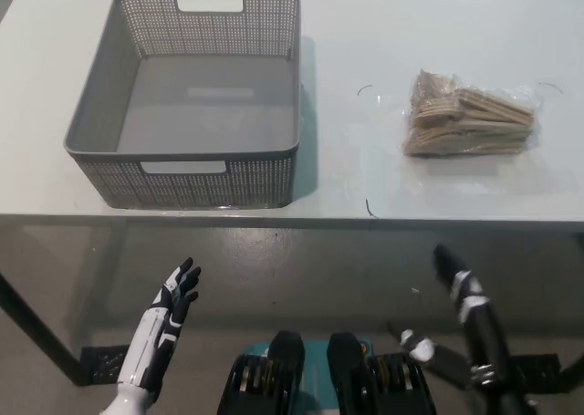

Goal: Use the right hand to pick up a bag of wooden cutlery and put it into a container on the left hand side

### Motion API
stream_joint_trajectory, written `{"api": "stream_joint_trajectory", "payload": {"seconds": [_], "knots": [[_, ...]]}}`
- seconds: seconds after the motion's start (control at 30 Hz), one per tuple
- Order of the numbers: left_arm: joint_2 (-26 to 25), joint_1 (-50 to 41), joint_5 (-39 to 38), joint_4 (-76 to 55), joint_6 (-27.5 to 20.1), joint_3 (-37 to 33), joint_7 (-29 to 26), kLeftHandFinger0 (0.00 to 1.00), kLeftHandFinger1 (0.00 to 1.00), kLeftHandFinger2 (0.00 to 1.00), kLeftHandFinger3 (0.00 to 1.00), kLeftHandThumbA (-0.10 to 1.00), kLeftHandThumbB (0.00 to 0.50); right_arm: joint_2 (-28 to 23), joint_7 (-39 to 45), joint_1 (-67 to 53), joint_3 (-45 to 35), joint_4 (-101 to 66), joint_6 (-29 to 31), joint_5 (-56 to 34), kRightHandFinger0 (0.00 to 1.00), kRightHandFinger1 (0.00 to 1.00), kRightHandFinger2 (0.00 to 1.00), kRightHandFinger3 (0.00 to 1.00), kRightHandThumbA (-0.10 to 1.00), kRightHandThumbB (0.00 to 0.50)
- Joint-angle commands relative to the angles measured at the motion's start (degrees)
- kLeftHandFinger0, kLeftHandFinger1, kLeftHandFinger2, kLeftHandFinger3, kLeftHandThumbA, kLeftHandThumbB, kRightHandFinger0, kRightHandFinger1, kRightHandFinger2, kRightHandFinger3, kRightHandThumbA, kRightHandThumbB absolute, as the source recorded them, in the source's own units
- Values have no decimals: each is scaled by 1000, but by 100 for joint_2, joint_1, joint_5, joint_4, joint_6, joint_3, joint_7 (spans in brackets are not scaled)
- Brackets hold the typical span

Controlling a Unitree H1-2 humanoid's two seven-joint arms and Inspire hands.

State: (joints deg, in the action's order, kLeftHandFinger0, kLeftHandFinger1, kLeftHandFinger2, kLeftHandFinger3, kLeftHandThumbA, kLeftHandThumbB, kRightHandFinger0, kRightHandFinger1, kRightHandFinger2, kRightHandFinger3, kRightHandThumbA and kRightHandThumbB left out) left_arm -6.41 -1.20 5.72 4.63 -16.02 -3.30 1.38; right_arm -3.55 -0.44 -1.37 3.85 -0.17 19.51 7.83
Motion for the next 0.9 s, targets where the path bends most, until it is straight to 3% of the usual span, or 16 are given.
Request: {"api": "stream_joint_trajectory", "payload": {"seconds": [0.0,0.1,0.2,0.23,0.27,0.33,0.57,0.6,0.7,0.87], "knots": [[-68,97,5,-89,-281,-11,62,1000,1000,1000,1000,969,115,-338,9,282,-212,-780,-134,382,1000,1000,1000,1000,916,258],[-76,74,81,-71,-308,-13,25,1000,1000,1000,1000,982,121,-732,196,667,-289,-1170,-507,566,1000,1000,1000,1000,943,354],[-65,-38,70,-114,-313,13,0,1000,1000,1000,1000,982,119,-1247,634,1239,-323,-1599,-1544,805,1000,1000,1000,1000,993,436],[-63,-45,76,-110,-320,18,-8,1000,1000,1000,1000,984,115,-1388,735,1392,-315,-1648,-1751,811,1000,1000,1000,1000,1000,444],[-60,-52,68,-108,-324,20,-7,1000,1000,1000,1000,984,105,-1503,809,1516,-303,-1668,-1883,822,1000,1000,1000,1000,1000,406],[-59,-63,13,-82,-351,21,17,1000,1000,1000,1000,986,101,-1866,1009,2005,-263,-1570,-2025,948,1000,1000,1000,1000,979,447],[-56,-126,-36,-41,-402,38,22,1000,1000,1000,1000,975,74,-2603,1643,3544,-36,-904,-2775,972,1000,1000,1000,1000,882,451],[-57,-136,-40,-33,-413,37,27,1000,1000,1000,1000,972,78,-2721,1745,3855,63,-674,-2878,1087,1000,1000,1000,1000,883,474],[-62,-192,-3,-36,-433,19,28,1000,1000,1000,1000,974,74,-2934,1972,4506,345,-36,-2967,1310,1000,1000,1000,1000,891,499],[-98,-200,71,-51,-386,-6,50,1000,1000,1000,1000,1000,76,-3018,2328,5472,901,1106,-3096,1492,1000,1000,1000,1000,867,500]]}}
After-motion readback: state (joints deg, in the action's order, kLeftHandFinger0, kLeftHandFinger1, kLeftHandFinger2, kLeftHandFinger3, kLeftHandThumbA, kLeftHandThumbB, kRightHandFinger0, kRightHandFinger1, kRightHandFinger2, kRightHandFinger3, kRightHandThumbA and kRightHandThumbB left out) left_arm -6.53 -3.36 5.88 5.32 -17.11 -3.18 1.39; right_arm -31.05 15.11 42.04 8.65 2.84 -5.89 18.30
